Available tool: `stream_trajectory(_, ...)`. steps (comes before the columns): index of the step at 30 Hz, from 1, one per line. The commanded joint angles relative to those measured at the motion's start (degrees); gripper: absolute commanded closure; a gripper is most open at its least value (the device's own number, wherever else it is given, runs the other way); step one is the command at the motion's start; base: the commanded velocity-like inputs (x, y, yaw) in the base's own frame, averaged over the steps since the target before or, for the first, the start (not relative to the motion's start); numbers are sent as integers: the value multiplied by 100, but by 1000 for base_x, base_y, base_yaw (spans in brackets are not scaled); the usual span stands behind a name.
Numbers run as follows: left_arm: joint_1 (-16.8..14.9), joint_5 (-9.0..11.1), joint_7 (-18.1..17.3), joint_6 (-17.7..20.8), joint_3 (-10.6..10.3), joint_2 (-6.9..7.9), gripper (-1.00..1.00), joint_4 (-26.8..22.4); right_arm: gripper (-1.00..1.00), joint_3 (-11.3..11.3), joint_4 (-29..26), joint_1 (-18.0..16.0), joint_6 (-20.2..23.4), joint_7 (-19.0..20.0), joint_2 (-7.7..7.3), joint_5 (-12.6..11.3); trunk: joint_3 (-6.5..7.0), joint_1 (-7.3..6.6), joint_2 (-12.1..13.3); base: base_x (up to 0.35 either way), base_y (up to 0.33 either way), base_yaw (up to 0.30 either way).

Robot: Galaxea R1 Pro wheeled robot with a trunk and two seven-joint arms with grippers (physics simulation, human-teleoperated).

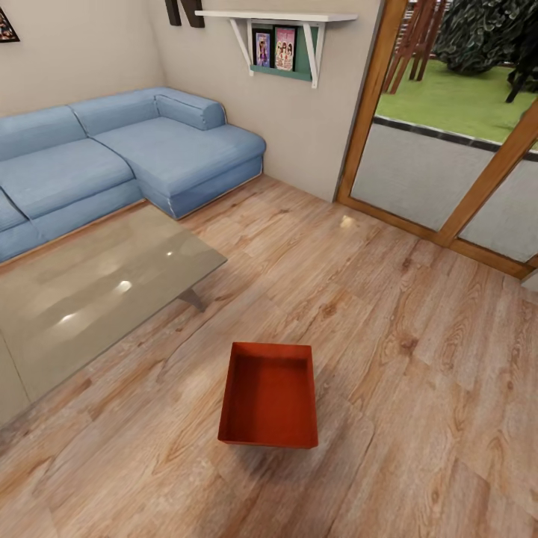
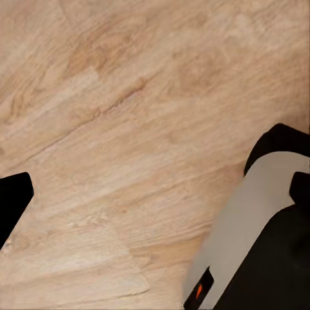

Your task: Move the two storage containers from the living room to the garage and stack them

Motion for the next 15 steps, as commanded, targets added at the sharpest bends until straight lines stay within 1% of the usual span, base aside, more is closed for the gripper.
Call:
stream_trajectory(1,-2,67,19,138,-7,51,-100,-115,-100,-26,-36,-94,51,-77,-45,-66,-4,0,-2,0,0,0)
stream_trajectory(3,-33,71,24,543,-9,210,-100,-370,-100,-304,-102,-500,191,-282,-185,-67,-4,0,-2,0,0,0)
stream_trajectory(4,-38,71,25,640,-10,247,-100,-399,-100,-363,-111,-610,213,-328,-216,-67,-4,0,-2,0,0,0)
stream_trajectory(5,-59,72,27,809,-9,314,-100,-433,-100,-458,-124,-852,249,-413,-272,-66,-4,0,-2,0,0,0)
stream_trajectory(6,-75,72,28,882,-9,340,-100,-442,-100,-493,-127,-983,262,-453,-297,-66,-4,0,-2,0,0,0)
stream_trajectory(7,-131,71,28,997,-8,383,-100,-464,-100,-544,-130,-1248,280,-530,-343,-67,-4,0,-2,0,0,0)
stream_trajectory(8,-185,69,29,1042,-7,397,-100,-477,-100,-562,-130,-1381,287,-567,-361,-67,-4,0,-2,0,0,0)
stream_trajectory(9,-351,66,32,1109,-7,414,-100,-490,-100,-588,-130,-1628,296,-644,-388,-67,-4,0,-2,0,0,0)
stream_trajectory(10,-565,68,35,1151,-9,414,-100,-481,-100,-605,-130,-1847,301,-723,-404,-67,-4,0,-2,0,0,0)
stream_trajectory(11,-680,69,39,1170,-9,410,-100,-468,-100,-609,-130,-1948,300,-762,-405,-67,-4,0,-2,0,0,0)
stream_trajectory(12,-1140,49,109,1241,-16,334,-100,-369,-100,-619,-130,-2316,284,-893,-374,-69,-4,0,-2,0,0,0)
stream_trajectory(13,-1251,41,137,1254,-18,295,-100,-340,-100,-620,-130,-2397,280,-916,-358,-71,-4,0,-2,0,0,0)
stream_trajectory(14,-1454,31,207,1273,-25,194,-100,-289,-100,-622,-130,-2547,266,-949,-313,-73,-4,0,-2,0,0,0)
stream_trajectory(15,-1551,25,247,1280,-29,127,-100,-269,-100,-623,-130,-2611,260,-960,-279,-73,-4,0,-2,0,0,0)
